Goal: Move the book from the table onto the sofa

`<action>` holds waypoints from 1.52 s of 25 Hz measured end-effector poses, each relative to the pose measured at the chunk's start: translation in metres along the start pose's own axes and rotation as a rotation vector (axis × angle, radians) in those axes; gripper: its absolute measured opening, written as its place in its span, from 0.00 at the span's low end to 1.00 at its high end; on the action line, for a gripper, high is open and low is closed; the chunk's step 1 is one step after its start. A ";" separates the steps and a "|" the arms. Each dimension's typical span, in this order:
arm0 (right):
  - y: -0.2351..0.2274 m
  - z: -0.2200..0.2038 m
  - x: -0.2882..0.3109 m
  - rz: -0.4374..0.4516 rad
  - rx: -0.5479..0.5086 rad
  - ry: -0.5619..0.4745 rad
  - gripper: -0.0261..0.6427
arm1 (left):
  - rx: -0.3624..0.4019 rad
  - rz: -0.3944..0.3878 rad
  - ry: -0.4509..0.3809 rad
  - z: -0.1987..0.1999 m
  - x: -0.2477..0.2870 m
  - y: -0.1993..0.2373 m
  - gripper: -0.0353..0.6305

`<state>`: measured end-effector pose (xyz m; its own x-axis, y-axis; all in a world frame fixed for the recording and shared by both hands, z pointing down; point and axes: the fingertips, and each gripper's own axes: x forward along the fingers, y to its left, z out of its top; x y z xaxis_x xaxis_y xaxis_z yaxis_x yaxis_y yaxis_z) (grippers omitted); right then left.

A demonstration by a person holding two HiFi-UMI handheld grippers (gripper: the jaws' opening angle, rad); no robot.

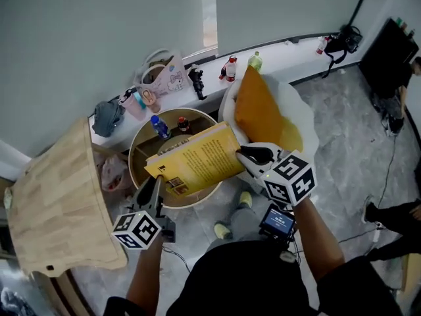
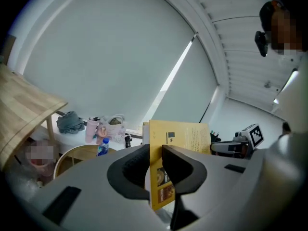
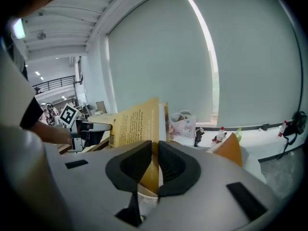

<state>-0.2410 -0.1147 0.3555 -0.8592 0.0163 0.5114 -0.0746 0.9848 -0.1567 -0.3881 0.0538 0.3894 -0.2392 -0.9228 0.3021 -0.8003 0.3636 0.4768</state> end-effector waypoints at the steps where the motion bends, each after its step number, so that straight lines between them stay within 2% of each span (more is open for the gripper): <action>1: -0.005 -0.002 -0.011 -0.023 0.011 -0.011 0.11 | 0.011 -0.023 -0.001 0.002 0.005 -0.011 0.18; 9: -0.054 -0.016 -0.103 -0.242 0.069 -0.071 0.11 | 0.067 -0.240 0.051 -0.003 0.059 -0.098 0.18; 15: -0.092 -0.049 -0.179 -0.407 0.129 -0.103 0.12 | 0.124 -0.392 0.099 -0.024 0.100 -0.177 0.17; 19: -0.117 -0.068 -0.218 -0.481 0.176 -0.130 0.12 | 0.163 -0.466 0.134 -0.036 0.129 -0.222 0.17; 23: -0.140 -0.088 -0.240 -0.518 0.216 -0.154 0.12 | 0.191 -0.504 0.152 -0.049 0.152 -0.252 0.17; 30: -0.233 -0.111 -0.321 -0.530 0.267 -0.194 0.12 | 0.244 -0.523 0.175 -0.067 0.214 -0.364 0.17; 35: -0.272 -0.136 -0.332 -0.536 0.288 -0.200 0.12 | 0.258 -0.542 0.197 -0.091 0.255 -0.389 0.17; 38: -0.317 -0.156 -0.350 -0.529 0.325 -0.208 0.12 | 0.272 -0.526 0.209 -0.105 0.291 -0.423 0.17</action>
<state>0.1618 -0.4054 0.3579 -0.7421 -0.5220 0.4206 -0.6353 0.7478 -0.1928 -0.0609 -0.3548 0.3625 0.3152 -0.9148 0.2526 -0.8994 -0.2030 0.3871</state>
